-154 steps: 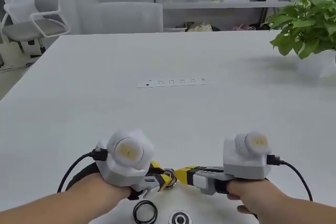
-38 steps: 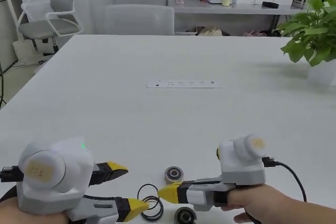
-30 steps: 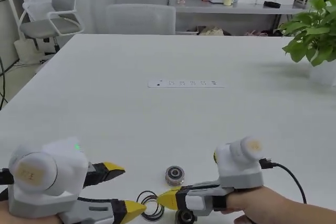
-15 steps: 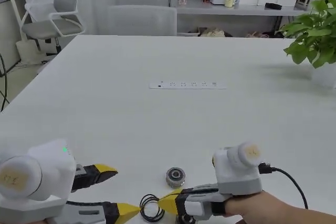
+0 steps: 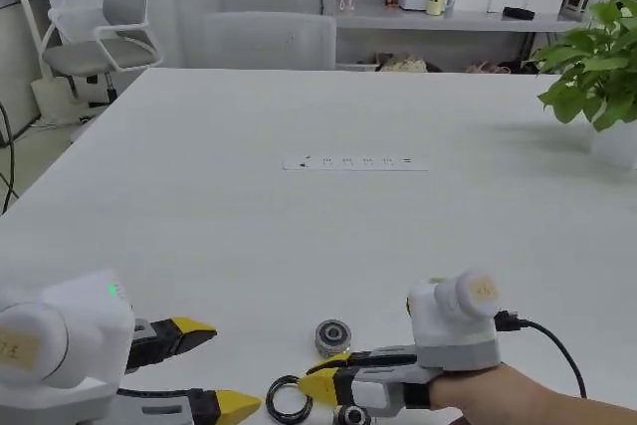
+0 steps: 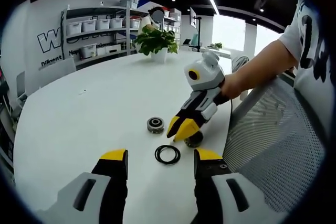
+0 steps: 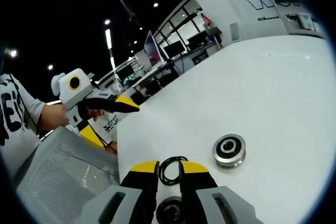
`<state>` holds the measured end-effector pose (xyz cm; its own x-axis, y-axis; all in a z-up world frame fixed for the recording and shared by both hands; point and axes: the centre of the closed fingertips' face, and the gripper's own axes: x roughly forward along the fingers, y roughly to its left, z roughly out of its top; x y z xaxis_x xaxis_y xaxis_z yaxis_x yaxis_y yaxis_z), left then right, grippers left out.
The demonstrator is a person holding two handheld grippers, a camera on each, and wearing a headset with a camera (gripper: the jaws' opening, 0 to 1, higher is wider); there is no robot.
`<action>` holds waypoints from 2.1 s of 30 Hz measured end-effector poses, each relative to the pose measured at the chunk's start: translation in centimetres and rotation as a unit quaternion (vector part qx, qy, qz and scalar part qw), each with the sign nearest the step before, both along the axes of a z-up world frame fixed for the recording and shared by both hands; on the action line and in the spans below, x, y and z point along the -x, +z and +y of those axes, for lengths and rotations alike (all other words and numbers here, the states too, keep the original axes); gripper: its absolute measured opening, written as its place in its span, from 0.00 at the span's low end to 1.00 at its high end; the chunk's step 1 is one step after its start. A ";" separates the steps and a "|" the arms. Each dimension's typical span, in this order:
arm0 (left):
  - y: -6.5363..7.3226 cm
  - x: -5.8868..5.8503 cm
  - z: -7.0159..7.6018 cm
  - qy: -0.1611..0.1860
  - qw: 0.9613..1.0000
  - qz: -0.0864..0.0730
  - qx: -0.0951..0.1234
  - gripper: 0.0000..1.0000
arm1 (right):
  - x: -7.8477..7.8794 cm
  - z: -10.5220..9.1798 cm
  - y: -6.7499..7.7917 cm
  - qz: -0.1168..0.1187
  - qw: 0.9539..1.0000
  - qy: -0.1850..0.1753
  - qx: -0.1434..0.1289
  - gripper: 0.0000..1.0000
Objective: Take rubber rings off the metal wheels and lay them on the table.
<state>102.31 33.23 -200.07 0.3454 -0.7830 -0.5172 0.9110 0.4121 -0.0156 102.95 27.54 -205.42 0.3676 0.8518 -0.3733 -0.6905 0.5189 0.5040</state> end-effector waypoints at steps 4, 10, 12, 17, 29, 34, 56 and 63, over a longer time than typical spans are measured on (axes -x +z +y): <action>0.3 0.1 -0.2 0.001 1.000 0.003 0.007 0.48 | -0.5 -0.4 0.7 -0.002 1.000 -0.008 -0.005 0.15; 0.7 -0.1 -0.2 0.002 1.000 0.002 0.013 0.48 | -1.1 -1.1 2.4 -0.019 1.000 -0.014 -0.009 0.18; 0.9 -0.1 -0.3 0.001 1.000 0.001 0.016 0.48 | -1.3 -1.6 3.1 -0.026 0.999 -0.017 -0.011 0.20; 1.3 -0.2 -0.3 0.001 1.000 -0.002 0.019 0.48 | -1.4 -3.4 4.3 -0.040 0.999 -0.034 -0.011 0.25; 2.3 -0.3 0.0 0.001 1.000 -0.007 0.027 0.49 | -0.3 -6.8 7.2 -0.082 0.995 -0.058 -0.002 0.33; 2.6 -0.2 0.0 0.002 0.999 -0.007 0.031 0.50 | 0.7 -7.9 7.6 -0.101 0.993 -0.057 0.016 0.40; 3.2 1.0 0.5 -0.001 0.999 -0.012 0.032 0.60 | 5.4 -10.9 7.6 -0.161 0.981 -0.053 0.098 0.62; 3.0 1.6 0.6 -0.007 1.000 -0.011 0.029 0.65 | 7.0 -11.3 7.3 -0.173 0.976 -0.043 0.128 0.64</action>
